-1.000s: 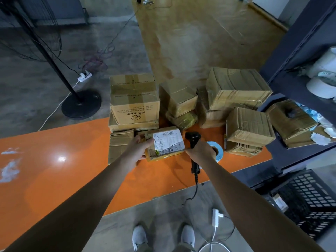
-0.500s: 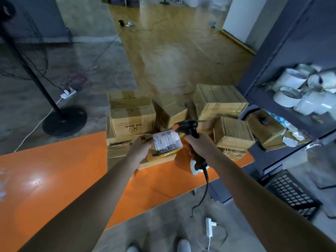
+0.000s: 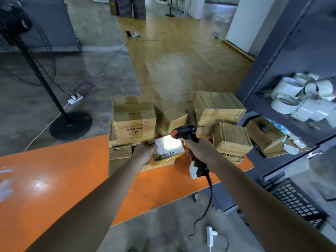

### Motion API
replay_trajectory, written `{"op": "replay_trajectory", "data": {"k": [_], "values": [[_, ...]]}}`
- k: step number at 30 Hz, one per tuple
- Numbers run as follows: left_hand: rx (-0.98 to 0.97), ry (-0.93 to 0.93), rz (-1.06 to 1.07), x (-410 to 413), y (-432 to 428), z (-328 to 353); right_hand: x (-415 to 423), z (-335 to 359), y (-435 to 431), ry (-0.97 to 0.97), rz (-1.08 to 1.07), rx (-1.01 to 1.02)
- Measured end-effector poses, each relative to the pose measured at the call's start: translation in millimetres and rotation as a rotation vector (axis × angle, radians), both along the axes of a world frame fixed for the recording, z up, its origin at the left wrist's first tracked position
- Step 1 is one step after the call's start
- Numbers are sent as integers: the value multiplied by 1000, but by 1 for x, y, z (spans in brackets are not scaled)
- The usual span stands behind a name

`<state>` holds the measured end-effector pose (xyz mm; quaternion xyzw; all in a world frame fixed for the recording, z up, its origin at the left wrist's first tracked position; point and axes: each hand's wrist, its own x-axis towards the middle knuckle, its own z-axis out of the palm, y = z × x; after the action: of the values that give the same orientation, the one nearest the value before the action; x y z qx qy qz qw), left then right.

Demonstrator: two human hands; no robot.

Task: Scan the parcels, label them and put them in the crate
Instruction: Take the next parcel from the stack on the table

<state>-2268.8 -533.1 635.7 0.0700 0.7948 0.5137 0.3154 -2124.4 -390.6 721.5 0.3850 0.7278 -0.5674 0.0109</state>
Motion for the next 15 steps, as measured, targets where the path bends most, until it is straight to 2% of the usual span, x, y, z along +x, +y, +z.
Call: {"op": "replay_trajectory", "data": {"k": [15], "values": [[-67, -32, 83, 47, -5, -2, 22, -10, 17, 8, 65, -126]]}}
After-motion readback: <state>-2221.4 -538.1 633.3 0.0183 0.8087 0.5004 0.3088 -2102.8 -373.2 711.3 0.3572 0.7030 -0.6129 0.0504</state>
